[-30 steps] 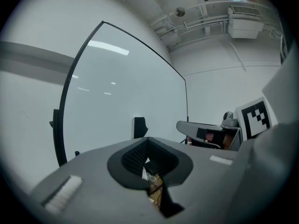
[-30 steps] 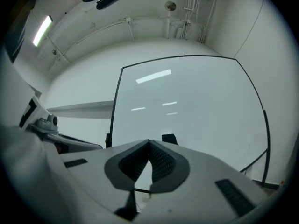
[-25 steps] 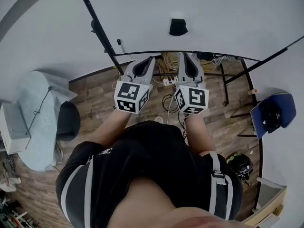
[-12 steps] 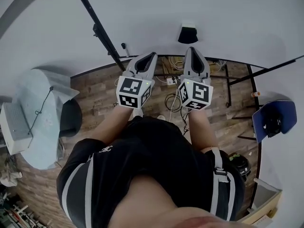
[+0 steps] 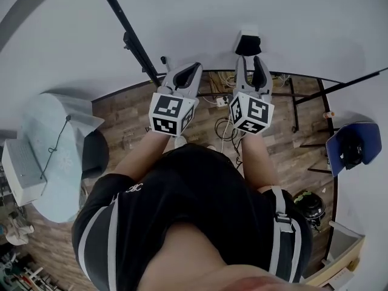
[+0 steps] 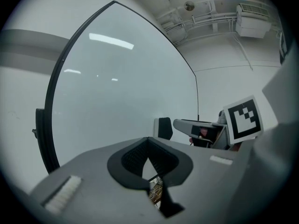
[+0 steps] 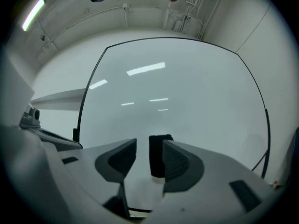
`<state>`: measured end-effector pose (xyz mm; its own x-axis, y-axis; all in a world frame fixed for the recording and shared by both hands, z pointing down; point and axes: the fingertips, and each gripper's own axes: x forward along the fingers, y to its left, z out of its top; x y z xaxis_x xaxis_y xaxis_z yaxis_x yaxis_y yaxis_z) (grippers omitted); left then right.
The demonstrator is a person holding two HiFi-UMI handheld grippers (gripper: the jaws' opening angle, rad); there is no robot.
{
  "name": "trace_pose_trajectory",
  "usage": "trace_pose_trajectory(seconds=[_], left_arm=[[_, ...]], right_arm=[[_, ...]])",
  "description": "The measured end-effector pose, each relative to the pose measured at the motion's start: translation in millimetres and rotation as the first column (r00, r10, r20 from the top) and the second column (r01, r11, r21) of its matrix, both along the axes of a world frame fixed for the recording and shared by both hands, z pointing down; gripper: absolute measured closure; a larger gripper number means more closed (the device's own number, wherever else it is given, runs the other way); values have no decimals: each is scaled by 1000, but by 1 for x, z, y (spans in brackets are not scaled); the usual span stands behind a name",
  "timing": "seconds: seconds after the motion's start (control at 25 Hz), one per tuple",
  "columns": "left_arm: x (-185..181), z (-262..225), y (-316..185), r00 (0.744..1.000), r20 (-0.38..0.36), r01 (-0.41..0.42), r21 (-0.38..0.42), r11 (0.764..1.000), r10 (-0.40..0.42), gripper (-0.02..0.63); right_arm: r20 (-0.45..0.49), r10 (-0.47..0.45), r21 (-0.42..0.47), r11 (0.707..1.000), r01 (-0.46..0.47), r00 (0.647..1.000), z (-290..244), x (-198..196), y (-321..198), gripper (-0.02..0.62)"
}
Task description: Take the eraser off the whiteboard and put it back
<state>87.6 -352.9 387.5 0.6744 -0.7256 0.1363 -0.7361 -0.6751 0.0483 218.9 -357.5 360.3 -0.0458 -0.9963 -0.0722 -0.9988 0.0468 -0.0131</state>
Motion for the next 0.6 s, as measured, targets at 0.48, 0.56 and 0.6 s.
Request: trace_pose_trajectory(seconds=[0.48, 0.56, 0.6], left_arm=[[-16, 3, -9, 1000, -20, 17, -27, 999, -18, 597], [-18, 3, -10, 999, -21, 25, -28, 999, -25, 597], [-19, 3, -10, 999, -20, 29, -27, 999, -29, 597]], right_arm=[[-38, 56, -97, 994, -60, 998, 12, 11, -44, 352], [-37, 55, -107, 993, -58, 998, 13, 12, -50, 345], [-34, 56, -110, 992, -59, 998, 14, 13, -53, 345]])
